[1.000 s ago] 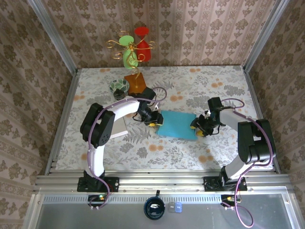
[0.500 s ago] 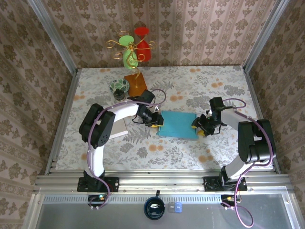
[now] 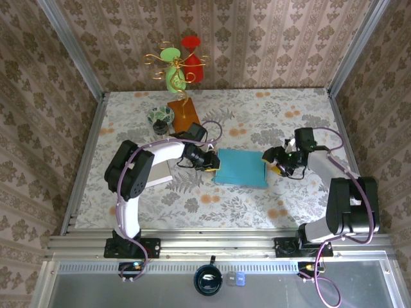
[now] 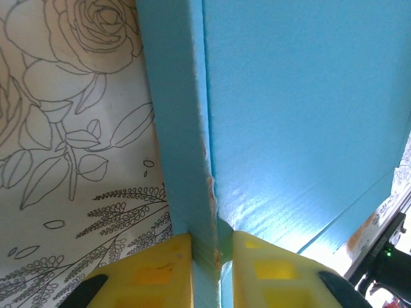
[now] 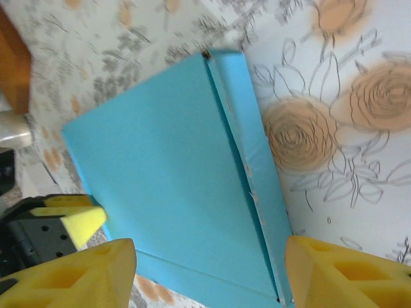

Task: Fold the paper box

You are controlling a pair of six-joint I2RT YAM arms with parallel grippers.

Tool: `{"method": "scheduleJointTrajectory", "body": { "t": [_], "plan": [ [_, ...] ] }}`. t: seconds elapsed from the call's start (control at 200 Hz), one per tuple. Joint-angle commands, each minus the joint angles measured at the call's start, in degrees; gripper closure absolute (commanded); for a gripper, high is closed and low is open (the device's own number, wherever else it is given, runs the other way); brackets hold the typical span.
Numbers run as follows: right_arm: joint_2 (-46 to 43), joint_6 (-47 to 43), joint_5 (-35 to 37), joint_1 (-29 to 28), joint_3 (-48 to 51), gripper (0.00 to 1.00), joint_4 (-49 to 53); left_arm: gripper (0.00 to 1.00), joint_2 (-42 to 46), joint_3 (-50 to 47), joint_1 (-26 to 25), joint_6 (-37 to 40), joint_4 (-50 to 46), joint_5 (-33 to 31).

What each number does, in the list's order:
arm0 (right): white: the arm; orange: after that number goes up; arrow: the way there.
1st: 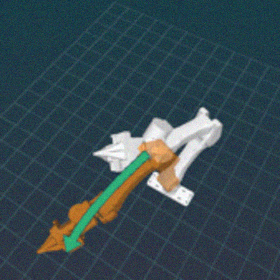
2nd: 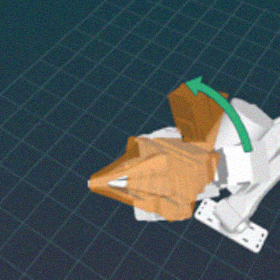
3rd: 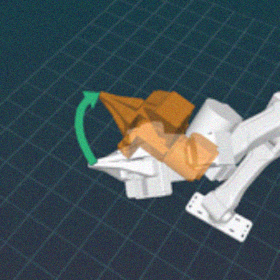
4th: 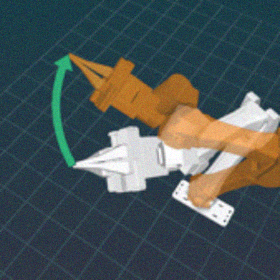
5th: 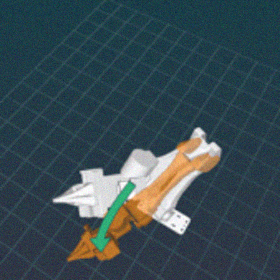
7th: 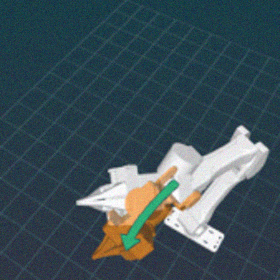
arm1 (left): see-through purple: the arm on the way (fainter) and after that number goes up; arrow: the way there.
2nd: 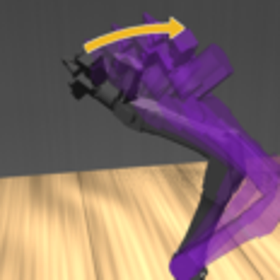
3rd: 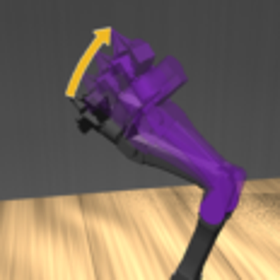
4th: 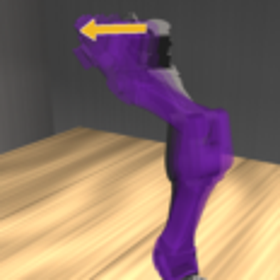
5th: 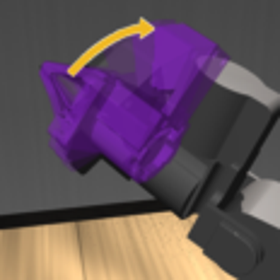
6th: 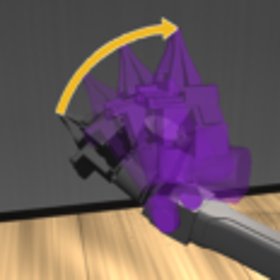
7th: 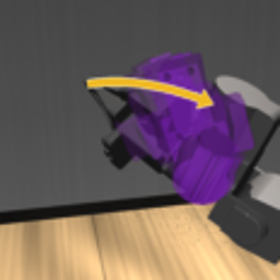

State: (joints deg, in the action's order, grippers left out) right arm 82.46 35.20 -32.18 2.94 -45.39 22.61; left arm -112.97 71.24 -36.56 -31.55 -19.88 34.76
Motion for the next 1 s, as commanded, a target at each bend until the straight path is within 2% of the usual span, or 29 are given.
{"method": "scheduleJointTrajectory", "body": {
  "t": [0.0, 0.18, 0.62, 0.67, 0.805, 0.995],
  "plan": [
    [-2.34, -3.04, -0.55, 0.73, 3.75, 0.36, -6.36, 0.81, -0.82, -2.12, 0.09, -0.49, -1.49, -2.77],
    [-3.43, -8.01, -4.71, 1.53, 4.97, 0.33, -7.82, 0.83, -1.11, -2.25, 0.22, -0.55, -0.84, -2.27],
    [3.27, -6.48, -10.69, 1.54, 7.36, 0.26, -15.29, 0.94, -0.65, -6.94, 4.53, -2.47, 5.38, 1.71],
    [4.22, -6.09, -11.86, 1.54, 7.33, 0.26, -16.24, 0.95, -1.01, -6.77, 4.87, -1.99, 5.33, 3.58],
    [7.32, -5.01, -16.41, 0.90, 6.48, 0.26, -19.13, 0.95, -1.88, -6.02, 5.31, -0.88, 4.09, 3.64],
    [9.88, -4.11, -17.52, -0.13, 6.10, 0.29, -20.99, 0.95, -2.43, -5.50, 5.79, -0.84, 4.15, 3.99]
  ]
}}
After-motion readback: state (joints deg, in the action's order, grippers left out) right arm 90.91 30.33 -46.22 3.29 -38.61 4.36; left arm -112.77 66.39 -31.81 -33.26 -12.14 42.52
